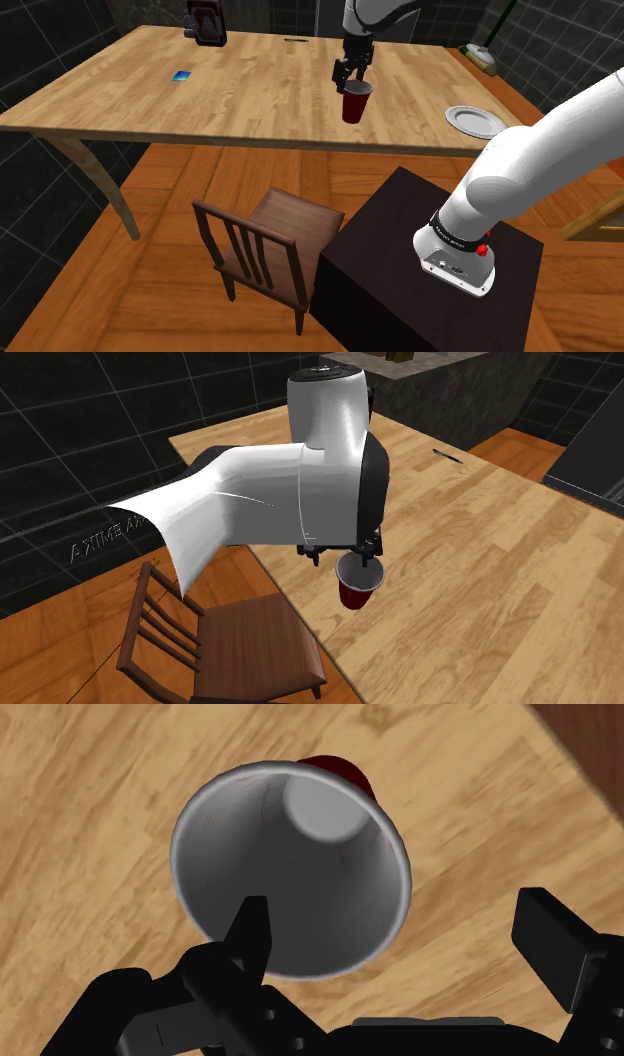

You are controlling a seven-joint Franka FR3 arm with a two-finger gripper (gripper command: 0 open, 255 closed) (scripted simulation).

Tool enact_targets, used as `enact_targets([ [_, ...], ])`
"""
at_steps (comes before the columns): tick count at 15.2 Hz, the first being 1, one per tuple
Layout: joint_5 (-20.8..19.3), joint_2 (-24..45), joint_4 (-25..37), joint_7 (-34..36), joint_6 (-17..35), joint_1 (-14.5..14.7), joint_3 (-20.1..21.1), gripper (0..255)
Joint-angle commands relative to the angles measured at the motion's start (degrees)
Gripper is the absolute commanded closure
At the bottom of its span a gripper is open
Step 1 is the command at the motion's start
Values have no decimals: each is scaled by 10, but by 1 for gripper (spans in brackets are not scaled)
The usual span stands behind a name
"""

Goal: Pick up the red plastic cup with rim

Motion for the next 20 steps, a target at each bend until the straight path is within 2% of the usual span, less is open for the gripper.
enact_targets([
  [1, -1, 7, -10, 2, 18, 0, -1, 0],
  [6, -4, 17, -30, 5, 47, -1, -2, 0],
  [7, -4, 18, -30, 6, 48, -1, -2, 255],
  [16, -4, 17, -30, 5, 47, -1, -2, 255],
  [20, -1, 6, -8, 1, 14, 0, 0, 255],
])
